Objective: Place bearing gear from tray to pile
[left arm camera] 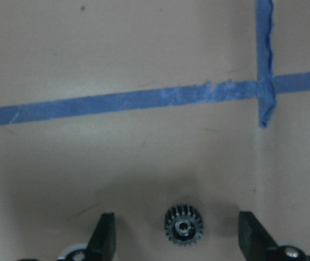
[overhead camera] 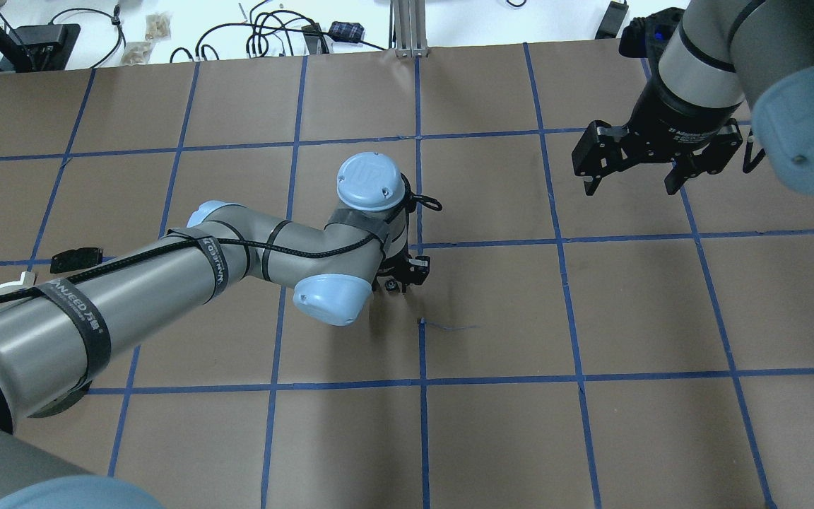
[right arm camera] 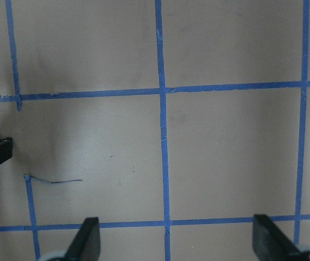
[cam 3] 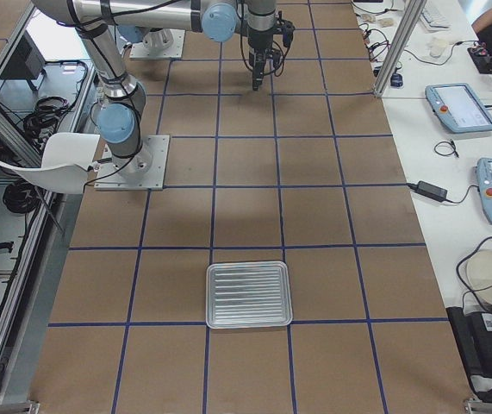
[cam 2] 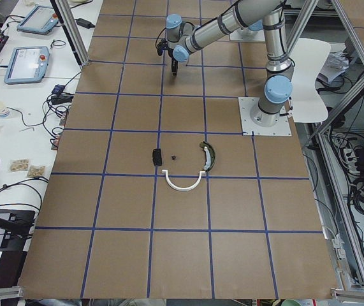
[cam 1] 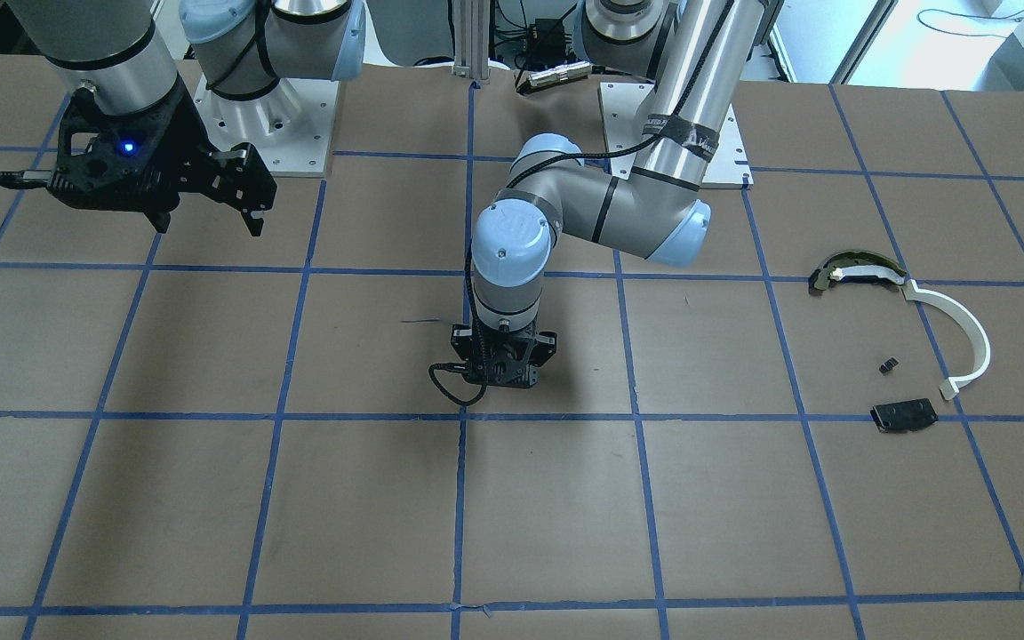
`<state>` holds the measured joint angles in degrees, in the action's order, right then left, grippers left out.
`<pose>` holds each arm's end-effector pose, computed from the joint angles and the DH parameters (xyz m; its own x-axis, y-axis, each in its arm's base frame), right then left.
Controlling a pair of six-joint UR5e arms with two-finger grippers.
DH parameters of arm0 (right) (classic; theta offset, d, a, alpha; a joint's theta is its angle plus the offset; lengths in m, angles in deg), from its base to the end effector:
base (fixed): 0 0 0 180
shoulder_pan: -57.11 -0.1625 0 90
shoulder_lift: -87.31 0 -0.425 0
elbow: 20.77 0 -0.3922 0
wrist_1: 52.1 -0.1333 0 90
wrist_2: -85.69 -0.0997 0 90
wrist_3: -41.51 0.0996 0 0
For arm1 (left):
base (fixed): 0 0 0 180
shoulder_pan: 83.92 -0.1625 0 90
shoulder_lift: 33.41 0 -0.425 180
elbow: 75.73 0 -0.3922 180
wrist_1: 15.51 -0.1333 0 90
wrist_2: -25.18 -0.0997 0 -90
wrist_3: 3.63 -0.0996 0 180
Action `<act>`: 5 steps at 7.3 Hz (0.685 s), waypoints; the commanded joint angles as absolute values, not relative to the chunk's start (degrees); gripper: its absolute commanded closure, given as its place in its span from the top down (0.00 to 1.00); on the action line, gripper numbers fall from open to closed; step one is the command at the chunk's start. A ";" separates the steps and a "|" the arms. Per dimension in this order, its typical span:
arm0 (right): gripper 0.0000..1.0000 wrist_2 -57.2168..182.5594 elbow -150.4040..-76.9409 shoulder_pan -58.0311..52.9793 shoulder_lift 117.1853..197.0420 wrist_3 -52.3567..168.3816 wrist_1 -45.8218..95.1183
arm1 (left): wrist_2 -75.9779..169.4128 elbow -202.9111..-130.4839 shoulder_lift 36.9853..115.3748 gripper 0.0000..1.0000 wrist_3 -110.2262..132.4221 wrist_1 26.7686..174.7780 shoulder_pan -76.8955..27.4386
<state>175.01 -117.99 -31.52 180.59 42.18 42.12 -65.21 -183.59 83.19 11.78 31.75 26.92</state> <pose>0.1233 -0.4702 0.4608 -0.9993 0.0355 -0.0119 0.0356 0.9994 -0.0047 -0.3256 -0.4826 0.1653 -0.9954 0.0949 -0.0145 0.0945 0.9952 0.0271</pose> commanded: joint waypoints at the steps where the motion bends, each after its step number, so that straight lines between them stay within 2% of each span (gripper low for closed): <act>1: 1.00 175.34 -118.24 -31.40 180.56 42.13 42.12 | -65.08 -183.57 83.22 0.00 11.49 31.69 26.99; 5: 1.00 175.08 -118.76 -30.61 180.56 42.21 42.21 | -65.69 -181.91 78.49 0.00 5.88 36.75 23.76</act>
<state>174.95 -118.64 -30.94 180.54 42.23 42.24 -65.51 -182.63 80.43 8.33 33.62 25.29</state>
